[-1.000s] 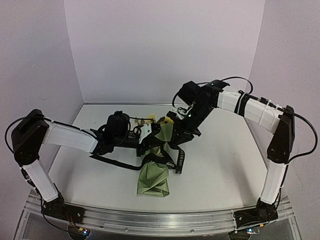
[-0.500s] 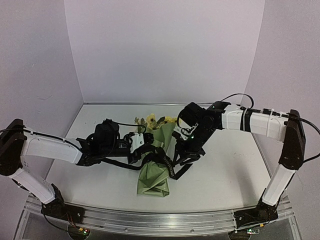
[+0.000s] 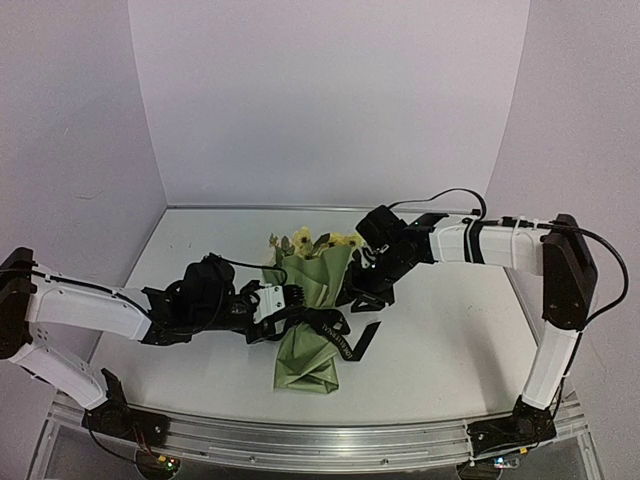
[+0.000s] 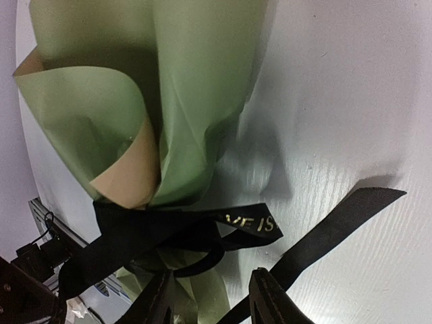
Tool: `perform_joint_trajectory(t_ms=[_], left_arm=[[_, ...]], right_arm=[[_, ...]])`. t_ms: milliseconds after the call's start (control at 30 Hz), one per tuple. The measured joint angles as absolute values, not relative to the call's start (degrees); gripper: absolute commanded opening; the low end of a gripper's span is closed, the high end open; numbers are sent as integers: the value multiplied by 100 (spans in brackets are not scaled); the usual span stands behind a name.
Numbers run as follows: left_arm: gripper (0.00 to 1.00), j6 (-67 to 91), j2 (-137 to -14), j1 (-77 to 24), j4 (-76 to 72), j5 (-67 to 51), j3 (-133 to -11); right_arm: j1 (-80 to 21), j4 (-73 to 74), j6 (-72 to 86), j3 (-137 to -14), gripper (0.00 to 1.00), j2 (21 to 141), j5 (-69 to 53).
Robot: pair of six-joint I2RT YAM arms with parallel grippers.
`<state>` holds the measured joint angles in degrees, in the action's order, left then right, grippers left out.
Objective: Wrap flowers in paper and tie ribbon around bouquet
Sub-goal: Cross the half-tied ribbon over the folded bouquet.
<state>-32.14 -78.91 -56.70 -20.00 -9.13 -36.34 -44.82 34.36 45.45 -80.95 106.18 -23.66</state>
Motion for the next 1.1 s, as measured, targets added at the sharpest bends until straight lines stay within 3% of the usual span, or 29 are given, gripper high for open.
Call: perform_joint_trajectory(t_ms=[933, 1100], left_arm=[[0, -3199, -7824, -5671, -1896, -624, -3511], [0, -3192, -7824, -5671, -1896, -624, -3511]], right_arm=[[-4801, 2354, 5606, -7323, 35, 10768, -2208], [-4866, 2286, 5691, -7325, 24, 10768, -2206]])
